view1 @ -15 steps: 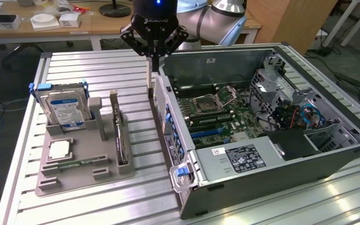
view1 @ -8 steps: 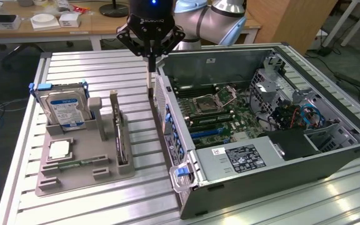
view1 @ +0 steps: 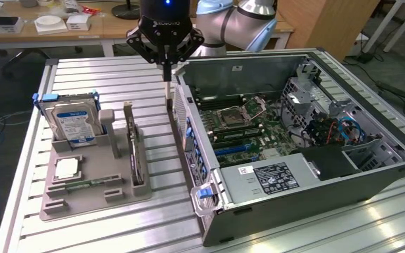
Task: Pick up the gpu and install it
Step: 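Reach for the gpu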
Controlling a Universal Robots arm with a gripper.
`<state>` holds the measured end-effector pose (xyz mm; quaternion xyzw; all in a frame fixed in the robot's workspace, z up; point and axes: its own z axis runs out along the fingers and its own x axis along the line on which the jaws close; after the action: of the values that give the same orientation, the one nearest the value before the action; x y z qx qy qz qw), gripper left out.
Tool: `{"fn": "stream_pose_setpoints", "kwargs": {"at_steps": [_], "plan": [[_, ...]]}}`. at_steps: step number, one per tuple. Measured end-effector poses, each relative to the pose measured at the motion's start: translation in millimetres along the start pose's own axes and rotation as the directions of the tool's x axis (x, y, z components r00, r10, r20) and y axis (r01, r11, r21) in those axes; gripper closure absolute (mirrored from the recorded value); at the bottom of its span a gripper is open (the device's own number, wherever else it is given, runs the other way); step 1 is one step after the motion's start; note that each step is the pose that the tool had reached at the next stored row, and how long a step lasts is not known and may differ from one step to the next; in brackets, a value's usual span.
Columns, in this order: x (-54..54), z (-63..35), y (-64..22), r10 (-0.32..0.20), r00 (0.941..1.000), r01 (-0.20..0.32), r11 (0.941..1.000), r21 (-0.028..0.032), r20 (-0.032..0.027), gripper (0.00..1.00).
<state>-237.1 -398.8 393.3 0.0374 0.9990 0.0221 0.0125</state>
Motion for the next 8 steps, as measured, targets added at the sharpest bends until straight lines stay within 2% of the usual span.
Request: {"fn": "stream_pose_setpoints", "kwargs": {"at_steps": [8], "plan": [[6.9,-0.2,-0.5,0.0,1.0,0.0,1.0,0.0,0.0,0.9]]}}
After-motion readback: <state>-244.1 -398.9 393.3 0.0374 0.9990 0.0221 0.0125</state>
